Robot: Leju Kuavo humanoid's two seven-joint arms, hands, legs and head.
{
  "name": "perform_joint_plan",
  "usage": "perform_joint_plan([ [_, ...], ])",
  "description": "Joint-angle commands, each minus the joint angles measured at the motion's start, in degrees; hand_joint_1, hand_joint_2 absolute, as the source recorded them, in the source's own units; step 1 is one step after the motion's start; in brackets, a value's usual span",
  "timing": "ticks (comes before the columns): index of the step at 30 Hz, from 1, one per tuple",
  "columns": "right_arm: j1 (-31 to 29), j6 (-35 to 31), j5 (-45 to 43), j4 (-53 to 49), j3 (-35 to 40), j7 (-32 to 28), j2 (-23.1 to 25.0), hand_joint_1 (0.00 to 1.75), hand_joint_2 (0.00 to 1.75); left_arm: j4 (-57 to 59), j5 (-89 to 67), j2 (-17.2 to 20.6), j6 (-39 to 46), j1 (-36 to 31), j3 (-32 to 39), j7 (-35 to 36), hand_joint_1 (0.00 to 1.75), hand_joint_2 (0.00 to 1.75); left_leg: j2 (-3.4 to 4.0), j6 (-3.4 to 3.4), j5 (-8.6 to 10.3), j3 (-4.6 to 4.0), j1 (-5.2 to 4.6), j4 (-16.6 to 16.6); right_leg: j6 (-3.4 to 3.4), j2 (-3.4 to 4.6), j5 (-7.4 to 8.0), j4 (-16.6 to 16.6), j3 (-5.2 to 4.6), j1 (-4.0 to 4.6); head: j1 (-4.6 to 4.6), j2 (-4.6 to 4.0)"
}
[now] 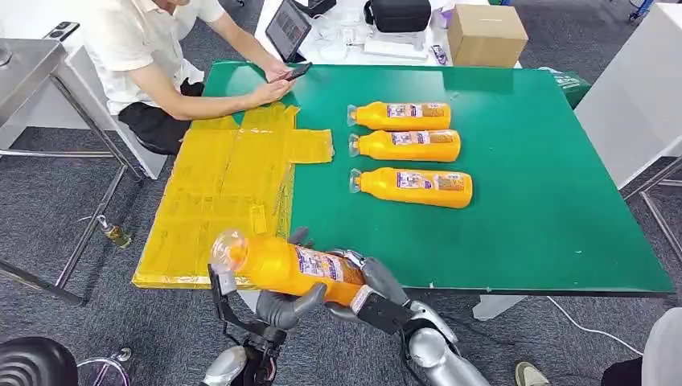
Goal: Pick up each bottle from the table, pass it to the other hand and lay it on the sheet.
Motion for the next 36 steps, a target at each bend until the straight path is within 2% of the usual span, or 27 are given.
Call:
perform_joint_plan([
  [1, -3.29, 0.91, -0.26, 6.13, 5.69, -1.25, 0.09, 1.75, 1.75, 5.69, -1.06, -0.62, 1.15, -5.03, 0.45, -0.21, 0.00, 1.75, 0.11, 0.07, -0.11, 0.38, 0.05, -0.06, -0.20, 0.01, -0.07, -0.11, 0.38, 0.10, 0.00, 0.00],
  [2, -3.05, 0.99, -0.26, 5.77, 6.02, -1.27, 0.16, 1.75, 1.75, 6.14, -1.69, -1.22, 3.80, -5.48, 1.45, -1.52, 0.00, 1.75, 0.15, 0.09, -0.18, 0.57, 0.07, -0.09, -0.28, 0.01, -0.12, -0.14, 0.57, 0.14, -0.02, 0.00],
  [3, -2.89, 1.02, -0.29, 5.65, 6.13, -1.30, 0.22, 1.75, 1.75, 6.02, -1.83, -1.45, 4.57, -5.69, 1.89, -2.08, 0.00, 1.75, 0.05, 0.05, -0.07, 0.24, 0.04, -0.04, -0.16, -0.02, -0.04, -0.07, 0.25, 0.08, 0.00, 0.00],
  [4, -2.70, 1.04, -0.28, 5.33, 6.34, -1.30, 0.15, 1.75, 1.75, 5.70, -1.71, -1.76, 5.08, -5.84, 2.38, -2.59, 0.00, 1.75, 0.11, 0.07, -0.14, 0.41, 0.07, -0.03, -0.24, 0.00, -0.09, -0.08, 0.41, 0.14, -0.02, 0.00],
  [7, -2.54, 1.42, -0.74, 5.87, 6.75, -1.09, 0.18, 1.75, 1.75, 1.78, -1.02, -1.96, 5.17, -4.98, 3.07, -3.82, 0.00, 1.75, 0.02, 0.05, -0.05, 0.16, 0.04, -0.02, -0.13, -0.05, -0.04, -0.05, 0.15, 0.08, 0.00, 0.00],
  [9, -2.70, 2.23, -1.40, 6.60, 6.80, -0.49, 0.31, 1.75, 1.75, -0.22, 0.15, -1.77, 4.79, -4.29, 3.66, -4.60, 0.00, 1.75, 0.11, 0.09, -0.17, 0.43, 0.09, -0.02, -0.25, -0.02, -0.11, -0.09, 0.42, 0.16, 0.00, 0.00],
  [10, -2.72, 2.55, -1.57, 6.84, 6.87, -0.21, 0.29, 1.75, 1.75, -1.15, 0.88, -1.73, 4.64, -3.96, 4.13, -5.00, 1.52, 1.75, 0.07, 0.08, -0.13, 0.31, 0.06, -0.01, -0.20, -0.03, -0.09, -0.06, 0.29, 0.11, -0.02, 0.00],
  [11, -2.77, 3.06, -1.61, 7.55, 7.11, 0.66, 0.21, 1.69, 1.75, -2.47, 1.49, -1.68, 4.96, -3.56, 4.73, -5.60, 1.66, 1.75, 0.09, 0.07, -0.13, 0.27, 0.07, 0.00, -0.18, 0.00, -0.08, -0.07, 0.25, 0.12, 0.00, 0.00],
  [12, -2.70, 3.14, -1.58, 7.86, 7.25, 0.78, 0.07, 1.48, 1.75, -3.25, 1.78, -1.71, 5.22, -3.39, 5.19, -6.08, 1.75, 1.75, 0.08, 0.07, -0.11, 0.23, 0.06, -0.01, -0.16, 0.00, -0.06, -0.06, 0.21, 0.11, -0.02, 0.00],
  [14, -2.14, 3.58, -1.37, 8.94, 7.73, 1.32, -0.18, 0.05, 1.75, -5.38, 2.44, -2.15, 5.92, -2.64, 6.40, -6.54, 1.75, 1.75, 0.08, 0.08, -0.15, 0.37, 0.09, -0.03, -0.21, -0.03, -0.11, -0.10, 0.37, 0.14, -0.02, 0.00],
  [21, -1.86, 3.59, -1.45, 9.21, 7.80, 1.29, -0.34, 0.05, 1.75, -5.97, 2.18, -2.37, 6.26, -2.21, 6.22, -6.56, 1.75, 1.75, 0.03, 0.06, -0.08, 0.19, 0.02, -0.03, -0.13, -0.05, -0.06, -0.06, 0.16, 0.06, -0.04, 0.00],
  [22, -1.86, 3.59, -1.45, 9.21, 7.80, 1.29, -0.34, 0.00, 1.75, -5.97, 2.18, -2.37, 6.26, -2.21, 6.22, -6.56, 1.75, 1.75, 0.03, 0.09, -0.14, 0.32, 0.03, -0.03, -0.18, -0.07, -0.11, -0.08, 0.33, 0.08, 0.00, 0.00],
  [24, -1.54, 3.58, -1.23, 9.33, 7.98, 1.48, -0.23, 0.00, 1.75, -6.25, 2.79, -2.80, 6.80, -2.04, 7.28, -6.92, 1.75, 1.75, 0.06, 0.06, -0.07, 0.18, 0.01, -0.04, -0.12, 0.00, -0.05, -0.06, 0.14, 0.05, -0.04, 0.00],
  [25, -1.43, 3.58, -1.18, 9.55, 8.02, 1.52, -0.18, 0.00, 1.75, -6.49, 3.44, -2.88, 6.58, -1.91, 7.74, -6.68, 1.75, 1.75, 0.06, 0.09, -0.14, 0.35, 0.03, -0.05, -0.20, -0.03, -0.10, -0.09, 0.33, 0.09, -0.02, 0.00],
  [30, -0.70, 2.13, -1.11, 9.61, 7.43, 0.71, 0.54, 0.00, 1.75, -7.30, 6.12, -2.54, 4.28, -1.73, 9.14, -5.17, 1.75, 1.75, 0.07, 0.04, -0.08, 0.17, 0.03, -0.05, -0.12, 0.01, -0.04, -0.07, 0.14, 0.06, 0.00, 0.00],
  [31, -0.63, -0.72, 0.27, 9.21, 6.91, 0.28, 0.74, 0.00, 1.75, -7.27, 7.45, -2.55, 3.00, -1.73, 9.60, -4.22, 1.75, 1.75, 0.09, 0.06, -0.12, 0.29, 0.03, -0.05, -0.17, 0.00, -0.09, -0.07, 0.25, 0.08, 0.00, 0.00],
  [32, 0.78, -8.69, -0.49, 7.28, 2.96, -2.54, 3.24, 0.00, 1.75, -7.78, 7.79, -2.06, 2.68, -1.58, 10.18, -3.98, 1.75, 1.75, 0.06, 0.05, -0.09, 0.20, 0.02, -0.05, -0.14, -0.01, -0.06, -0.06, 0.17, 0.06, -0.02, 0.00],
  [33, 2.29, -13.43, -3.69, 4.83, -1.63, -2.18, 5.98, 0.00, 1.75, -8.90, 7.29, -1.67, 3.25, -0.88, 10.69, -4.48, 1.75, 1.75, 0.08, 0.04, -0.06, 0.10, 0.01, -0.04, -0.12, 0.02, -0.03, -0.04, 0.05, 0.04, 0.00, 0.00],
  [35, 3.59, -23.20, -2.96, -0.77, -5.13, -2.40, 7.58, 0.00, 1.75, -10.56, 2.94, -0.27, 7.01, -0.08, 11.15, -5.28, 1.75, 1.75, 0.17, 0.04, -0.12, 0.17, 0.01, -0.02, -0.17, 0.08, -0.07, 0.00, 0.09, 0.05, 0.00, 0.00],
  [36, 4.80, -32.04, -5.10, -5.95, -9.50, -4.54, 8.88, 0.00, 1.75, -10.14, -4.86, 1.44, 12.78, -0.92, 10.14, -6.74, 1.75, 1.75, 0.27, 0.05, -0.20, 0.31, 0.04, 0.01, -0.23, 0.16, -0.12, 0.01, 0.21, 0.09, 0.02, 0.00],
])
